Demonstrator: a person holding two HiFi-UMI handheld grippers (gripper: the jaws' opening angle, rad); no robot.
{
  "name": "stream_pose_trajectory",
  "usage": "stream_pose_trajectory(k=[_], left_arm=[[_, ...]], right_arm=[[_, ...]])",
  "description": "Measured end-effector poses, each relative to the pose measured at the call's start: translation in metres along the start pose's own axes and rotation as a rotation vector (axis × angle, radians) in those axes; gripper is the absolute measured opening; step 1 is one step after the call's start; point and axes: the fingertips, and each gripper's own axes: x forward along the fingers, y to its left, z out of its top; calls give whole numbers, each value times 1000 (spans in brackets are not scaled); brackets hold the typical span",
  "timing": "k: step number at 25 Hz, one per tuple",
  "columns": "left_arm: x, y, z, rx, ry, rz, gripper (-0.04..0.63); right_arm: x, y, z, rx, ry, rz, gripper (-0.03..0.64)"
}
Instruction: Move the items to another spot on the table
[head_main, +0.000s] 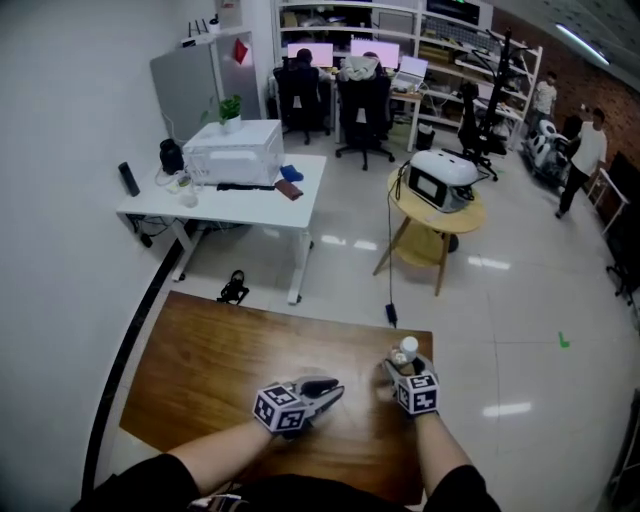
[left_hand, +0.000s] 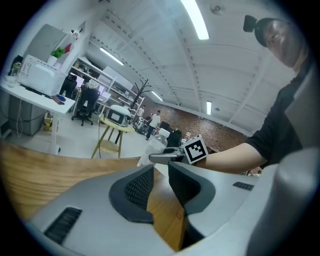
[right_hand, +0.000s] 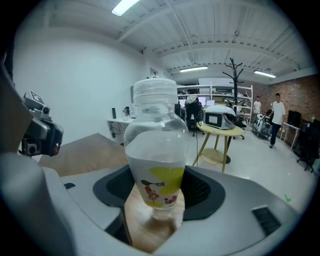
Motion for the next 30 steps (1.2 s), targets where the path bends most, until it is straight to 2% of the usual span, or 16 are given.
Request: stream_pose_trajectory(k=[6, 11, 18, 19, 20, 21, 25, 30], left_arm=[[-134, 34, -15, 43, 8, 23, 87], [-237, 63, -37, 23, 9, 97, 86], [-343, 91, -61, -10, -78, 245, 86], [-354, 92, -64, -5, -93, 266, 75], [-366, 91, -67, -2, -105, 285, 15], [-378, 90, -71, 0, -110, 299, 5], [-442, 92, -88, 17, -113, 326, 2], [-540, 122, -124, -19, -109, 364, 2]], right_arm=[[-5, 113, 26, -20, -21, -8, 293], [-6, 203, 42, -42, -16, 38, 293], [12, 329, 47, -168, -4, 232, 293], [14, 345, 47, -196, 1, 266, 293], [17, 361, 47, -227, 10, 297, 293], [20, 379, 46, -255, 23, 326, 293], [31, 469, 46, -295, 46, 425, 293], [51, 593, 39, -337, 58, 516, 293]])
